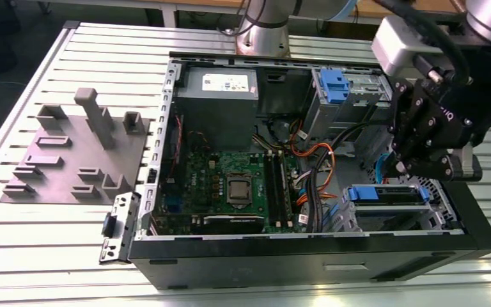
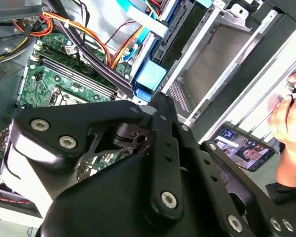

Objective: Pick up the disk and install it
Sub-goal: 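Insert the disk into the insertion slot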

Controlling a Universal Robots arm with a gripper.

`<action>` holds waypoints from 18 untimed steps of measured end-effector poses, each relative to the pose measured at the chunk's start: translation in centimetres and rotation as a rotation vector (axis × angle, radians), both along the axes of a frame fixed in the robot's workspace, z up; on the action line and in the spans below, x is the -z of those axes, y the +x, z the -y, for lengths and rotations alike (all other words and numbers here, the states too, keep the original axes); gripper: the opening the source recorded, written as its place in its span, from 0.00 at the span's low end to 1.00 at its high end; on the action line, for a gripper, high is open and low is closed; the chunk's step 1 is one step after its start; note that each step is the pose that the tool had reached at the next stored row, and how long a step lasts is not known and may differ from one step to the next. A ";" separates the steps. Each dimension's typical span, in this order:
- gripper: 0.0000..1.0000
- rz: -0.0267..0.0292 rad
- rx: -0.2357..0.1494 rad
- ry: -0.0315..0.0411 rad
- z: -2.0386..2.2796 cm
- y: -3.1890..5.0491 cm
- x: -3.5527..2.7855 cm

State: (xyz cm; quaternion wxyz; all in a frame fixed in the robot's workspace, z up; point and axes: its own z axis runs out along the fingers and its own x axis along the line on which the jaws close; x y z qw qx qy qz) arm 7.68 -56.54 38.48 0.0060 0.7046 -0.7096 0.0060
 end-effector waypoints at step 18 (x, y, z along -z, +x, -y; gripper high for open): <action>0.11 0.0000 0.000 0.0016 0.02 0.00 3.07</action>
